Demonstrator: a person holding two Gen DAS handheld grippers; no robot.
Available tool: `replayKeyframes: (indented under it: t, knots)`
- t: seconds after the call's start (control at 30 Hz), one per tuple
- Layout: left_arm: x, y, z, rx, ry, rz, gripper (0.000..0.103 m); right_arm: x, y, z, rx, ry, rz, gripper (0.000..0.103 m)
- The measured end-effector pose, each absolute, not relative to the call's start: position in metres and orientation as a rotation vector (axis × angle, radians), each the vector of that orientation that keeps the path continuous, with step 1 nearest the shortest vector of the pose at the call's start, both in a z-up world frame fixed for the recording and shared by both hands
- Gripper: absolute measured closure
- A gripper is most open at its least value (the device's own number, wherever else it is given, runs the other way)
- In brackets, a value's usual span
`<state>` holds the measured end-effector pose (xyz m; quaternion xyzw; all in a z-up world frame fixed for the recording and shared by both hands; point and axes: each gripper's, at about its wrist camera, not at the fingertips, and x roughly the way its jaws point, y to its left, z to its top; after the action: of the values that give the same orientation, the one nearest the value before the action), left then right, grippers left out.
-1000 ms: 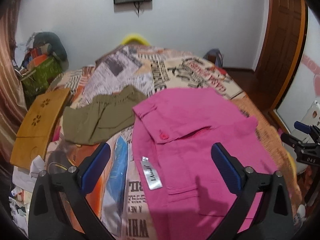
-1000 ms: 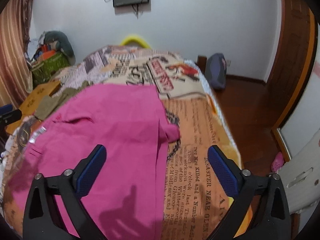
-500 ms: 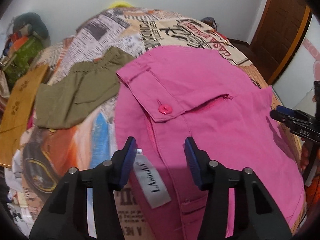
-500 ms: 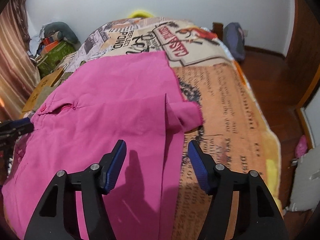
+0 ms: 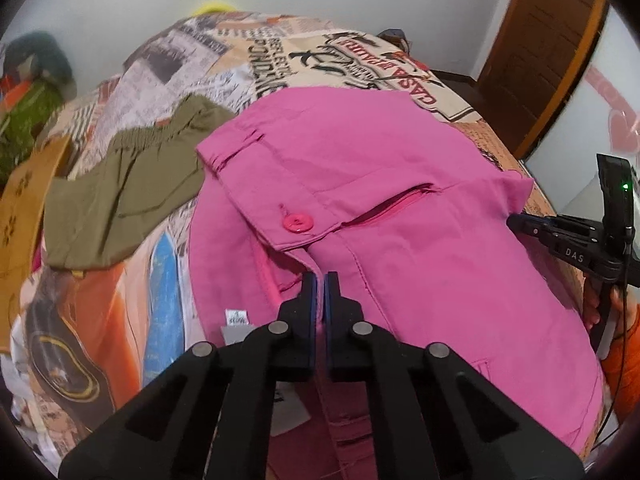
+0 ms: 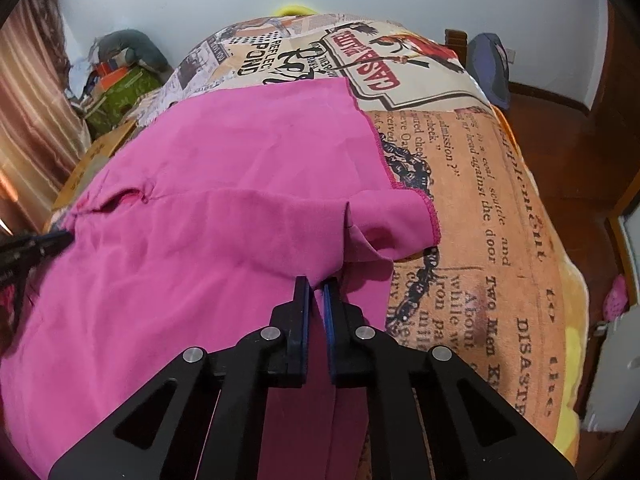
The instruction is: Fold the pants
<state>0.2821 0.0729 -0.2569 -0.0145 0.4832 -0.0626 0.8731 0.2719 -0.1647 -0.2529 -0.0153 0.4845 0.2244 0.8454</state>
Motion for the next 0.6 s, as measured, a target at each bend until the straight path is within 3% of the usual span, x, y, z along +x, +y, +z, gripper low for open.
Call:
replayKeyframes:
  t: [0.47, 0.6]
  knots:
    - [0.293, 0.075, -0.266, 0.049, 1.042, -0.091, 0.1, 0.261, -0.177, -0.256, -0.042, 1.054, 0.444, 0.099]
    - [0.29, 0.079, -0.253, 0.017, 1.039, -0.11, 0.089, 0.259, -0.185, -0.248, 0.007, 1.068, 0.44, 0.098]
